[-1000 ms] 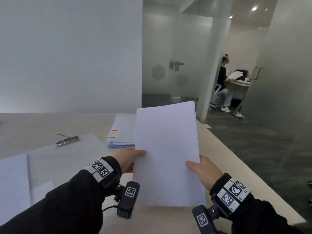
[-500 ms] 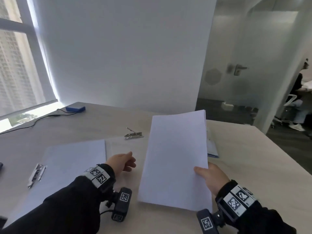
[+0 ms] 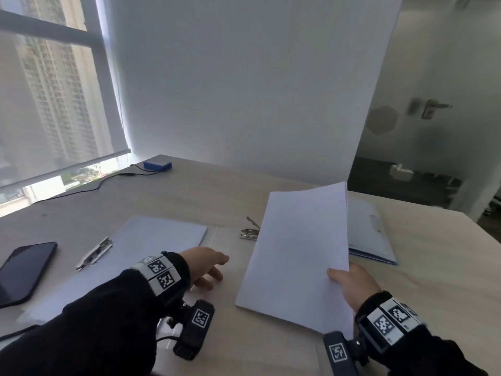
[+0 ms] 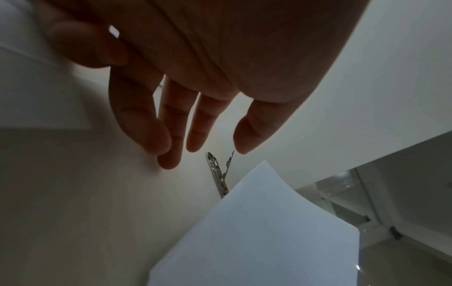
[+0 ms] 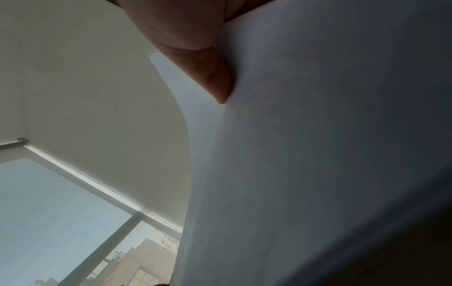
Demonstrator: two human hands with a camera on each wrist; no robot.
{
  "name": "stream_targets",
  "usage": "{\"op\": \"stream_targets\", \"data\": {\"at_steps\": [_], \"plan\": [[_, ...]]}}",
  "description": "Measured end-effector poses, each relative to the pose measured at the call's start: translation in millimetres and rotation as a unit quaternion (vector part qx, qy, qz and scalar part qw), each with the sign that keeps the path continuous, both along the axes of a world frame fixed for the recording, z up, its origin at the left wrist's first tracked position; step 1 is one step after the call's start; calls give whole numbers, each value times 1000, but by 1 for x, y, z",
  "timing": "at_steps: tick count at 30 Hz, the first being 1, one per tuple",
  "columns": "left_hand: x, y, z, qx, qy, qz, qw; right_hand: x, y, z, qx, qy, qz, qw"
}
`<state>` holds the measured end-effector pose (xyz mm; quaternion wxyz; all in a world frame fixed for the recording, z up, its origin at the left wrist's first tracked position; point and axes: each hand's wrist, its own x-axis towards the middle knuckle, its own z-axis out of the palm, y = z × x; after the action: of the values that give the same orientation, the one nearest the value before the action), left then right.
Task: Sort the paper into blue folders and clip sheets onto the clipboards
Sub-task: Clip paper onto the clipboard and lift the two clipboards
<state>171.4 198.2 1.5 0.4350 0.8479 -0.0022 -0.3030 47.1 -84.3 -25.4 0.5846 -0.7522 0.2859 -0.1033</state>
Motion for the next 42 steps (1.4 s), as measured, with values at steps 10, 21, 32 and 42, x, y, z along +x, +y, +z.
{"op": "stream_targets", "data": {"at_steps": [10,21,32,42], "plan": [[45,-104,21,-84,-107,29,990,-22,-39,-3,34,-7,-42,998],[31,-127,14,-227,-91,30,969,-47,-56,-4,78,-16,-40,996],[-6,-35,-6,-155,17,35,987,-29,17,-1,159,7,83,984],[-3,33,-32,-40,-23,97,994,-18,49,13,185,64,103,975]]}}
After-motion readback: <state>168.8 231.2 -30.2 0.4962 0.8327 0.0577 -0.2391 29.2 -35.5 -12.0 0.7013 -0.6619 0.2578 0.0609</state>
